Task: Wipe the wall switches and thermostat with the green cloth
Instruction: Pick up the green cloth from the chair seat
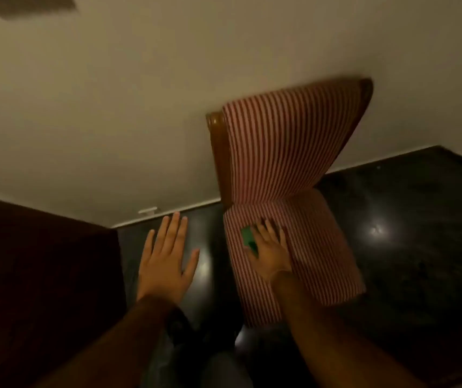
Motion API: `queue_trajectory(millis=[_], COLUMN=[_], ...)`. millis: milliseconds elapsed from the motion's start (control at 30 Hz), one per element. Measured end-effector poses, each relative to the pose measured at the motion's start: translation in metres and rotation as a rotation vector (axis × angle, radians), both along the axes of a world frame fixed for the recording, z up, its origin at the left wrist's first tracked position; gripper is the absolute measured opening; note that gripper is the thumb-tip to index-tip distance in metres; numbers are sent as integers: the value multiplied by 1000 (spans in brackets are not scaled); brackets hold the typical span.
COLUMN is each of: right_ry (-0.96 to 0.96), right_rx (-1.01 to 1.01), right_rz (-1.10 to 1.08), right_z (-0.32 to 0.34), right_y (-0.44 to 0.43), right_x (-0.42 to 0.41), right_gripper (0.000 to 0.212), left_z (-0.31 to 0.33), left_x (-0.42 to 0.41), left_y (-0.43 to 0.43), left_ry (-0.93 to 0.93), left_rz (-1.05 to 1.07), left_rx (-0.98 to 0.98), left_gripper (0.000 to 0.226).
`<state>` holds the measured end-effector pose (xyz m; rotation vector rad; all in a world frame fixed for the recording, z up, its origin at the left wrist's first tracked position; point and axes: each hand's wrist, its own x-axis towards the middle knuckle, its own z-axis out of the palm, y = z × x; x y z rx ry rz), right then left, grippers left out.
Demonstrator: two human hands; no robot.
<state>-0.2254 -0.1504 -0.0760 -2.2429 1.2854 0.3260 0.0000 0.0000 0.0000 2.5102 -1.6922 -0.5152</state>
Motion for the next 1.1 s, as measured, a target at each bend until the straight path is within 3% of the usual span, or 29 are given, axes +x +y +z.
queue_trajectory(millis=[133,267,433,633,833,967,1100], right_ry=[161,211,219,258,161,61,-66], right_rx=[124,77,-67,-59,-186,-227,-62], right_rz=[38,115,129,119,42,-86,-373], right_z=[-62,-103,-120,-133,-129,-103,-48], right_y=[19,23,7,-19,-31,-35,-26], right_x=[4,2,1,1,11,34,50], right_gripper=[71,84,93,105,79,42,46], left_z=[-46,-70,-78,-79,-73,-56,-23], left_x=[-4,-5,2,19,38,52,63], left_y=[24,45,64,67,59,60,61], left_ry=[-47,-39,-42,-65,-75,-81,-48], left_rz=[5,34,21,21,75,124,181], left_rx=[114,174,204,238,192,153,129], left_gripper=[83,84,82,82,80,79,82])
